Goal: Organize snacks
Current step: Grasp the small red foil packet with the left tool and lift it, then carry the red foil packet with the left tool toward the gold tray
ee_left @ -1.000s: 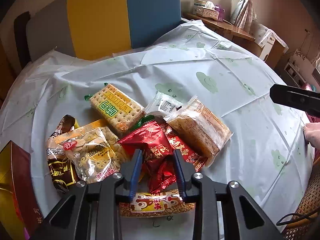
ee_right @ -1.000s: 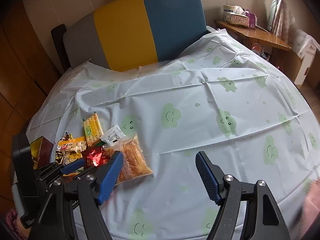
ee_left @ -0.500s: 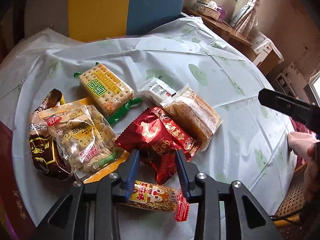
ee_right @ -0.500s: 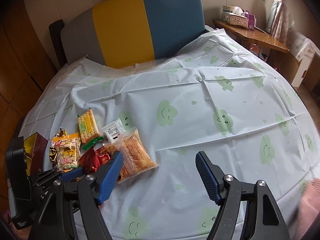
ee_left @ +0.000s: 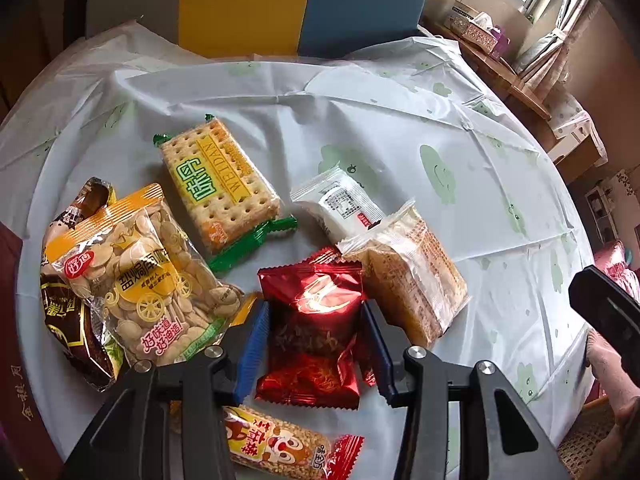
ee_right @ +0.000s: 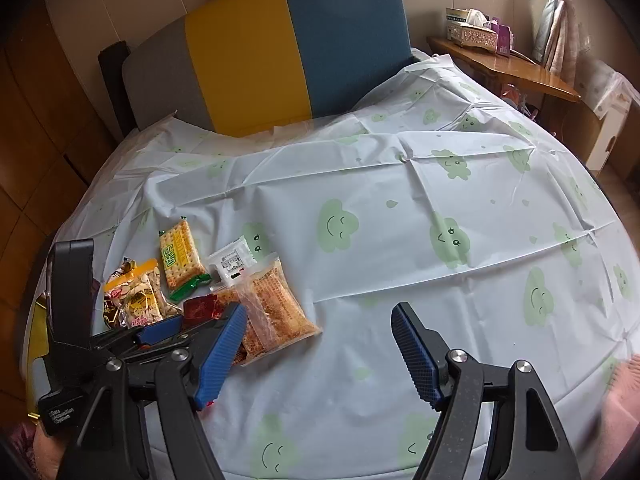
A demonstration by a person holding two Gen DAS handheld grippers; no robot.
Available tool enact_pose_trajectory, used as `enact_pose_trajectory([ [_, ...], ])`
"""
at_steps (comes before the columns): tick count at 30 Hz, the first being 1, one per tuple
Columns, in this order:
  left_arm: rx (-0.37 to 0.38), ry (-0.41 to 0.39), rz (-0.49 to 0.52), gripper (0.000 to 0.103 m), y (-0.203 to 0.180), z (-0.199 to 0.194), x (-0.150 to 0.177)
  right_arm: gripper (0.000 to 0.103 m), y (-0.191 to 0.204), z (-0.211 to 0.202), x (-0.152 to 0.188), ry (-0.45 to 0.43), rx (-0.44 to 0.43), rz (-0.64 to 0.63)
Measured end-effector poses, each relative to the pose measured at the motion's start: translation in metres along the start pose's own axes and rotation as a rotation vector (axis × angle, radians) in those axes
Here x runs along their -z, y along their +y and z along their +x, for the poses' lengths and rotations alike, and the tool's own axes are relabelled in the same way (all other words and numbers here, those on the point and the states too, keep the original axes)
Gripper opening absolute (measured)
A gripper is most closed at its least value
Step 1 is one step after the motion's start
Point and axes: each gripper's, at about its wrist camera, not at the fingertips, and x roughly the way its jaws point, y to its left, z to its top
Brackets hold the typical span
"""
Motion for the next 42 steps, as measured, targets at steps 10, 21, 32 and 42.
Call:
enact_pose_trajectory([
  [10, 0.008, -0.090, 0.112, 0.039, -0.002, -0.022, 0.013, 0.076, -0.003, 0.012, 0.001, 0.039, 0.031, -0.002],
  [21, 0.067, -0.240, 0.169, 0.039, 0.015, -0.111, 0.066, 0.076, -0.004, 0.035, 0.009, 0.126, 0.061, -0.019],
  [32, -0.004, -0.166, 0.253, 0.039, 0.039, -0.099, 0.159, 0.076, 0.021, 0.045, 0.019, 0.145, 0.053, -0.152],
  [42, -0.028, -0.209, 0.274, 0.041, 0.043, -0.084, 0.181, 0.076, 0.037, 0.049, 0.026, 0.149, 0.037, -0.225],
])
